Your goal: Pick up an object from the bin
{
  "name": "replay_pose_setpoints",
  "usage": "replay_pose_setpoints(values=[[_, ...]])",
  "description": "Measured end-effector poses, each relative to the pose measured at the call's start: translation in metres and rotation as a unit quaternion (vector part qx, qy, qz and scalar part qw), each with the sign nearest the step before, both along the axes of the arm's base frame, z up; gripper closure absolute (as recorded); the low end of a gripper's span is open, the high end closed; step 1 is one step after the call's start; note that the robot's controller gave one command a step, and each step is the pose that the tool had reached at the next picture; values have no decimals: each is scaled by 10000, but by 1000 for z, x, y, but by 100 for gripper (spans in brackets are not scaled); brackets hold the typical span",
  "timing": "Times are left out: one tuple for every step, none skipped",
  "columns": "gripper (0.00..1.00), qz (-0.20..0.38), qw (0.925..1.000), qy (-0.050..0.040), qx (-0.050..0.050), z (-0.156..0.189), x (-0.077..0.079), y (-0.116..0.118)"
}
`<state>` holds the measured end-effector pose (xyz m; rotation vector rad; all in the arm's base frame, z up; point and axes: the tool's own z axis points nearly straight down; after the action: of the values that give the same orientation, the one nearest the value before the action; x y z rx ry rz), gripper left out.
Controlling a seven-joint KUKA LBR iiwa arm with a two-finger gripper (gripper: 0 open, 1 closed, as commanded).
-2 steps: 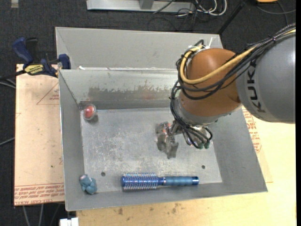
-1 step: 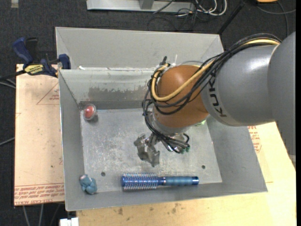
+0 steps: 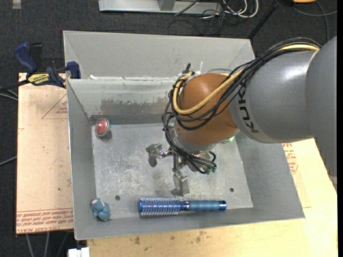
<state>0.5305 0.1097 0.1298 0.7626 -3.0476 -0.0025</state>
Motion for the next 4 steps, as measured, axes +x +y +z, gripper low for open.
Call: replay_pose_setpoints(values=[[0, 180, 9998, -38, -7, -50, -45, -52], [0, 1625, 9867, -8, -6, -59, -37, -37], [0, 1257, 9921, -39, 18, -59, -37, 32], [100, 1229, 9924, -9, 4, -60, -38, 29]])
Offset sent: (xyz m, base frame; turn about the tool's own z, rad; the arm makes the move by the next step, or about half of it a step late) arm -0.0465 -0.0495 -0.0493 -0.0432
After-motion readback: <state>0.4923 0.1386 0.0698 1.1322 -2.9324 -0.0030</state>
